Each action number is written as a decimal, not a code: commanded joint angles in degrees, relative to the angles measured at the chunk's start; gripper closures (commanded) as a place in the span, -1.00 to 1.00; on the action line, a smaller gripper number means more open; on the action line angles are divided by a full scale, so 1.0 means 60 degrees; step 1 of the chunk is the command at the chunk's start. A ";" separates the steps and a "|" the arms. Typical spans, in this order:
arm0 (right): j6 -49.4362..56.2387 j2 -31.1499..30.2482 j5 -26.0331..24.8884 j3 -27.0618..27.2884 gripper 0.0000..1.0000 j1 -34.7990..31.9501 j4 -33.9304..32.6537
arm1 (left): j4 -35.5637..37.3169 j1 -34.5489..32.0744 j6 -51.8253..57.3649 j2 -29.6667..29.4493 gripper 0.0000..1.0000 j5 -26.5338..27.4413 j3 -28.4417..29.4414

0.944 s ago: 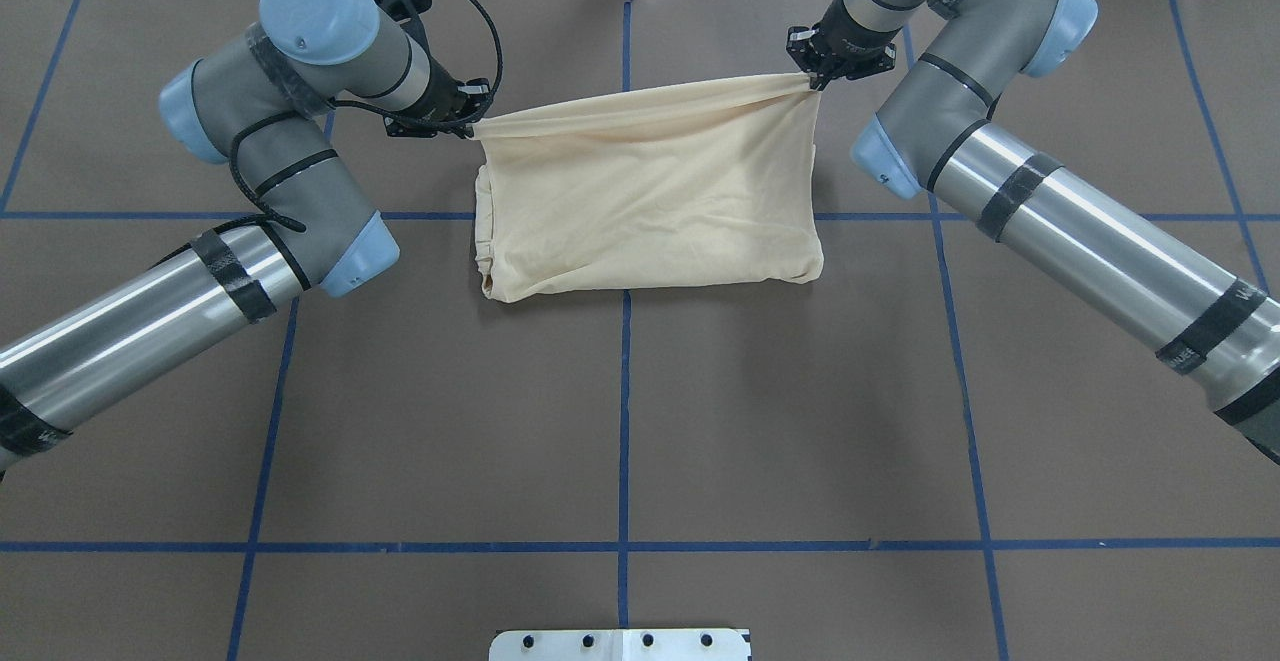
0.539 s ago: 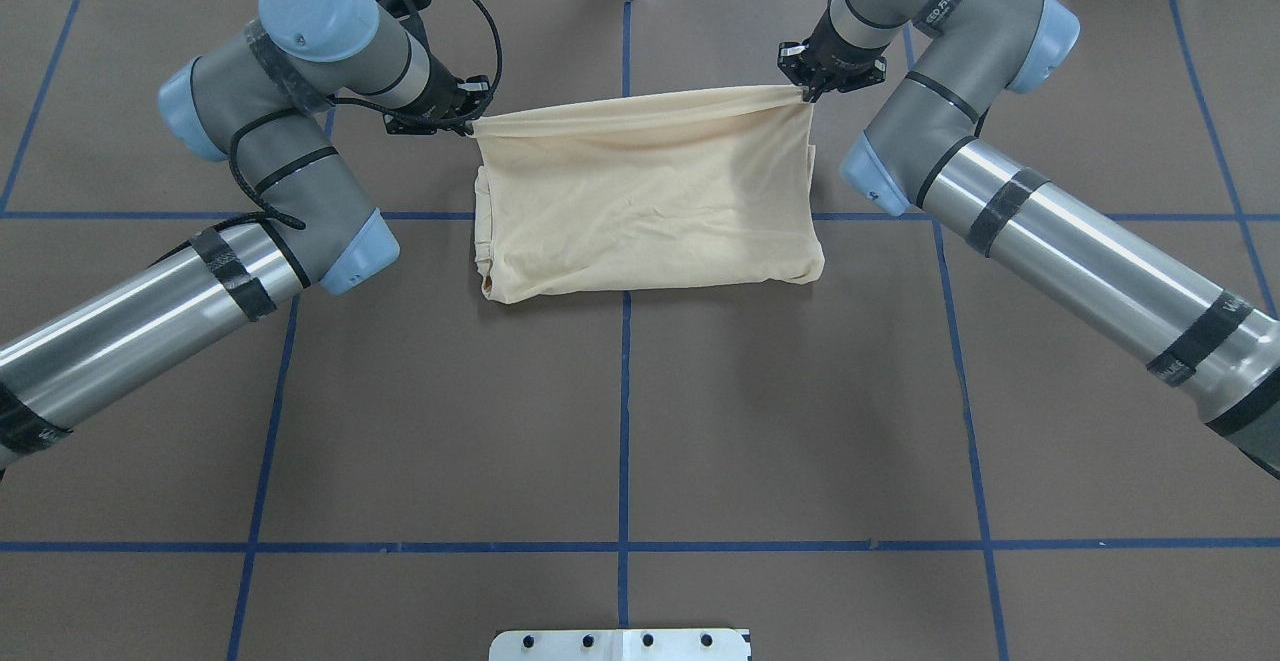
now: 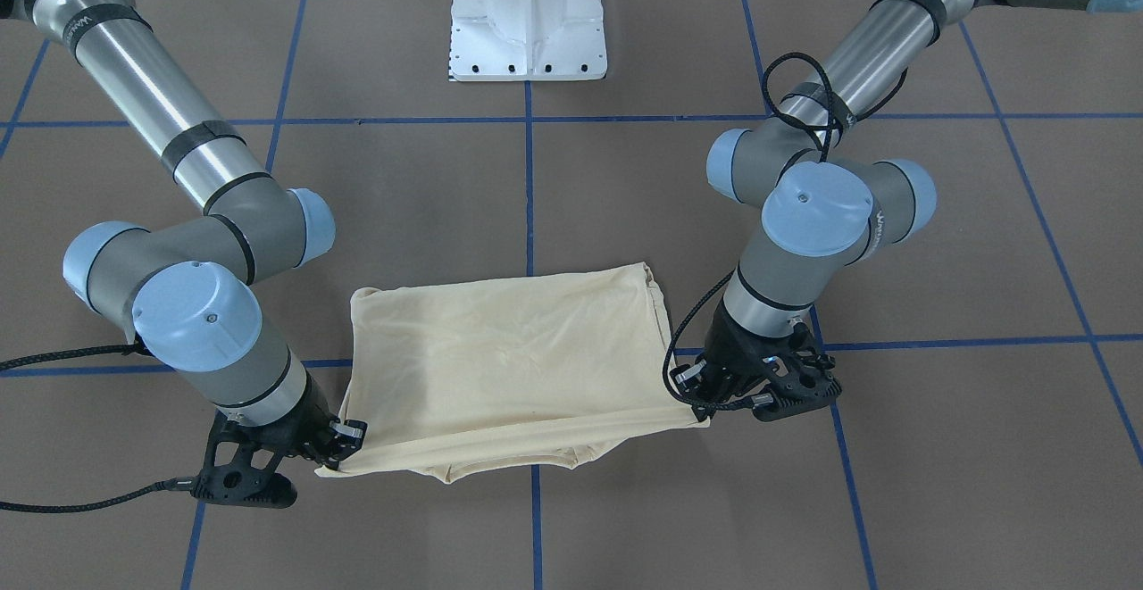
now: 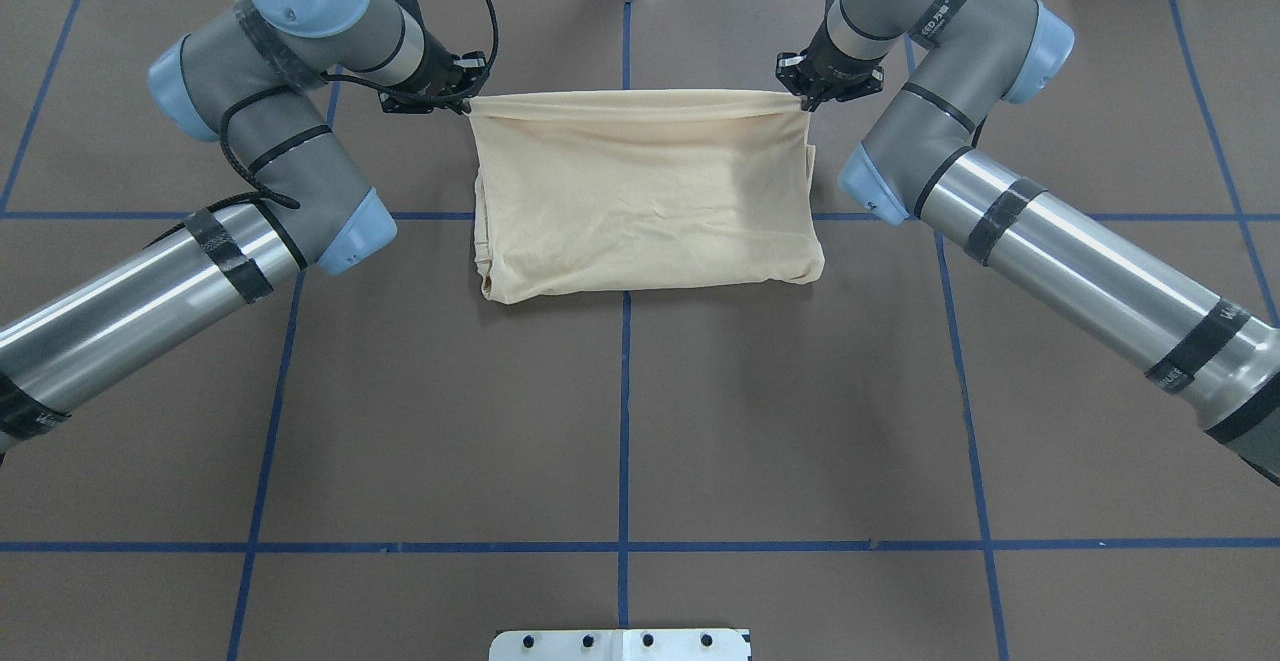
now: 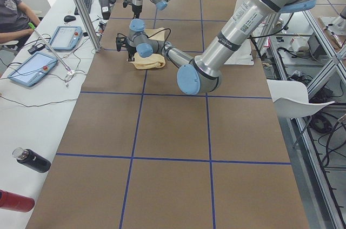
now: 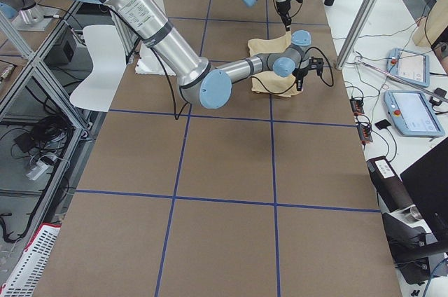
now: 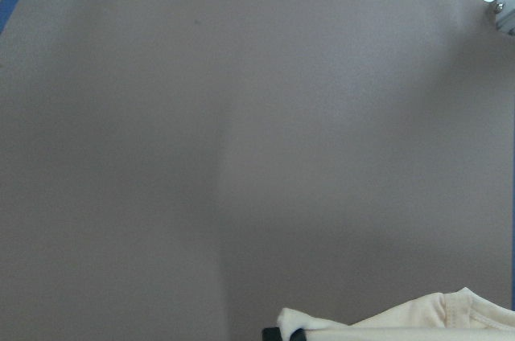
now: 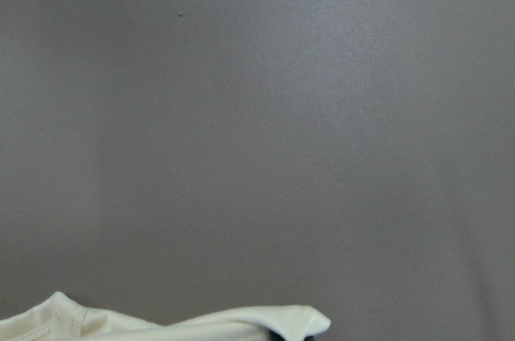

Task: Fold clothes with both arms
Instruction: 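Lower the hem onto the collar edge and open both grippers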

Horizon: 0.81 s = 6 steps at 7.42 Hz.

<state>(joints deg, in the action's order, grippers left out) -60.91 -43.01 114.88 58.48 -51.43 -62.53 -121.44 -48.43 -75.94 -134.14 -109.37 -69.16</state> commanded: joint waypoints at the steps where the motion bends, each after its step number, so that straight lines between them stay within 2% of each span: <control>1: 0.0000 -0.0009 -0.0001 0.0010 1.00 0.0003 0.0006 | -0.0018 -0.0058 0.0029 0.0018 1.00 0.0136 0.0086; 6: 0.0000 -0.0550 0.0087 0.0741 1.00 0.0149 0.0006 | 0.0040 0.0102 -0.0043 0.0180 1.00 0.0167 -0.0249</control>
<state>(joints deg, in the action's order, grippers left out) -60.84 -45.65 115.32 61.66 -50.82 -62.49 -121.36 -48.29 -75.88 -133.05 -108.30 -69.72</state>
